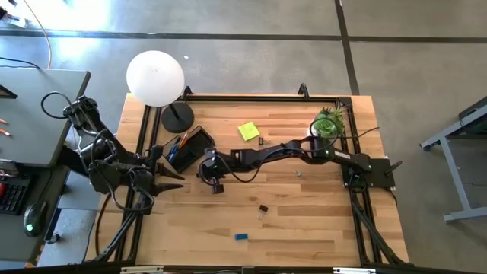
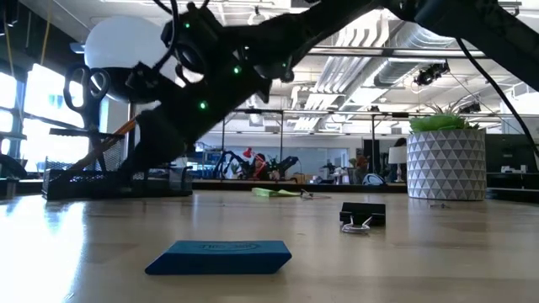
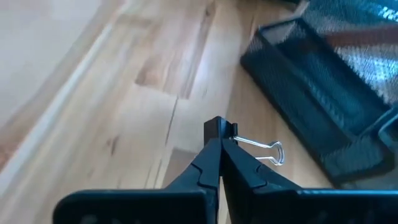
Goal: Pick and place office supplies into organizer
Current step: Put the left black binder clip into the black mesh desk organizer
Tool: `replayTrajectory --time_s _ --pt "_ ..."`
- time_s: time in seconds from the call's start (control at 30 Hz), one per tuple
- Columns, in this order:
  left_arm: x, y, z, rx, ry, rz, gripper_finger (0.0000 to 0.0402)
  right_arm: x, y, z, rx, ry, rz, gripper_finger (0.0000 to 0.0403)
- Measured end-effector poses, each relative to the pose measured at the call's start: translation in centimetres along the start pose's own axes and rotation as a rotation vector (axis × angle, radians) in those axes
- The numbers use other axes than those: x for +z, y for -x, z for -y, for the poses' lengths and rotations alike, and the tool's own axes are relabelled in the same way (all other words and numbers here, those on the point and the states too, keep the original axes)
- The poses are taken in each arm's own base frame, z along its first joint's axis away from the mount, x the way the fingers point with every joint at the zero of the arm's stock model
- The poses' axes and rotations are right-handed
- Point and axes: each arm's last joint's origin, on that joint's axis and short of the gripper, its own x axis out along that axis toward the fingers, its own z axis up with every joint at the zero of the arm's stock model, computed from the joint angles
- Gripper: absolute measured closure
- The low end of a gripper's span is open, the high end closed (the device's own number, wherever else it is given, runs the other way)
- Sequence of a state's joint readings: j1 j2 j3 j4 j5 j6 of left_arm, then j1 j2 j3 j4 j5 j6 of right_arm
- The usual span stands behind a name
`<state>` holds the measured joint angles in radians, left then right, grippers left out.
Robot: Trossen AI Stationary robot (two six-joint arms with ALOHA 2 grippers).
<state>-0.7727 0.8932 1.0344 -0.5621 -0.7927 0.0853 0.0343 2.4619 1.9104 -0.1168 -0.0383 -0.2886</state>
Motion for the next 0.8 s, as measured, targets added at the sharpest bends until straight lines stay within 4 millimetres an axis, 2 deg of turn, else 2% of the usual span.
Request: replayTrajectory --time_s 0.23,0.47,0.63,0.8 --pt "0.0 0.0 0.0 0.0 0.0 -0.001 0.0323 2.0 0.7 -0.5 0.003 0.029 0.01 0.0403" --pt "0.0 0.0 0.0 0.001 -0.001 -0.001 0.0323 3.7 1.3 -0.2 -0.089 0.066 0.043 0.0403" --pt "0.0 0.0 0.0 0.0 0.0 -0.002 0.0323 2.1 1.3 0.3 0.0 -0.012 -0.063 0.0396" --pt "-0.1 0.0 0.0 0.0 -0.008 -0.009 0.0323 0.7 0.7 -0.1 0.069 -0.059 -0.074 0.0357"
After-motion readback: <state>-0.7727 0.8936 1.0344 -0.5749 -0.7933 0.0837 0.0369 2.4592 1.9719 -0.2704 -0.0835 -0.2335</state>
